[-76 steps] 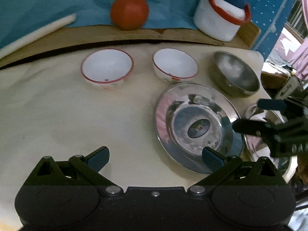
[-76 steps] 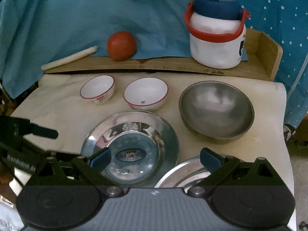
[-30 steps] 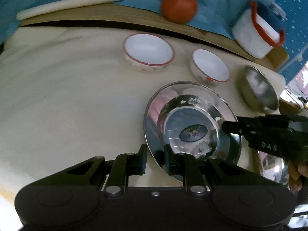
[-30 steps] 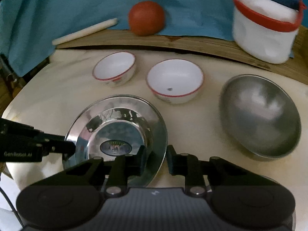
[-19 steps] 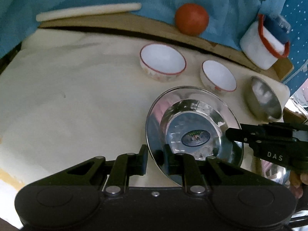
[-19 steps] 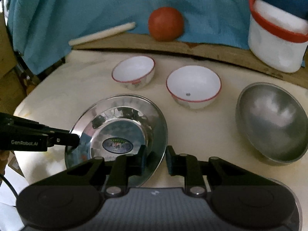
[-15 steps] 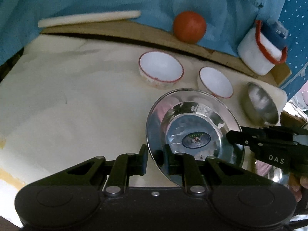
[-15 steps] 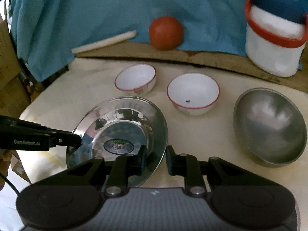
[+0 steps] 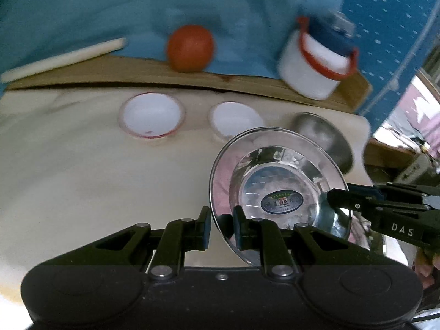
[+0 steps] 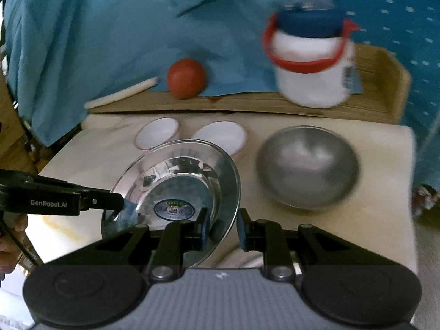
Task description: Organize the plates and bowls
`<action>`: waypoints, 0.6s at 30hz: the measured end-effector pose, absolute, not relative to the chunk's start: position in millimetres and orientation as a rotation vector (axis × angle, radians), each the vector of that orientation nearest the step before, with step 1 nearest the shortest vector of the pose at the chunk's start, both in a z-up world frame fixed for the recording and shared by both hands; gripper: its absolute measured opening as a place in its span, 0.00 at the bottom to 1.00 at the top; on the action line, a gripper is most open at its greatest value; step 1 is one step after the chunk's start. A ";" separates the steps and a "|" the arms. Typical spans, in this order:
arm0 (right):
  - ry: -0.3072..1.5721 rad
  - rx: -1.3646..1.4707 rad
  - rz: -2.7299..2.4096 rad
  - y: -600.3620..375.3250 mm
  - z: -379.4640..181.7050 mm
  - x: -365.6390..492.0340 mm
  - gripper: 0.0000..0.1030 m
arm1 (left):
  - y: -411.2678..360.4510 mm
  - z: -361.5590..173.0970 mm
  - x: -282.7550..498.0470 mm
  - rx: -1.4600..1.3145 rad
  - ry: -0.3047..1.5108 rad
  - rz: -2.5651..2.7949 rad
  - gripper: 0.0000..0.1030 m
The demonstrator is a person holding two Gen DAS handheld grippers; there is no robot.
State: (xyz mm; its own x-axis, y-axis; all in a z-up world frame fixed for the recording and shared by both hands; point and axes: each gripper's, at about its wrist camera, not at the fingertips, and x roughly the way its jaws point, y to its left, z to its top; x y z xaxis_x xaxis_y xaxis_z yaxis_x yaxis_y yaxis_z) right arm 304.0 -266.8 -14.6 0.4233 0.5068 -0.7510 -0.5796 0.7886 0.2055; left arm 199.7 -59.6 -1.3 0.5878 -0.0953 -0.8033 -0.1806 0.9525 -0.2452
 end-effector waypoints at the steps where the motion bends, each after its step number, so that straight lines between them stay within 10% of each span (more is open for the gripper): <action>1: 0.906 -0.084 0.667 -274.0 -13.0 304.1 0.23 | -65.5 -1.4 202.2 -0.312 0.946 0.038 0.17; 18: 0.942 -0.054 0.546 -360.9 -9.2 296.5 0.23 | -140.2 -7.9 228.3 -0.218 1.011 -0.121 0.18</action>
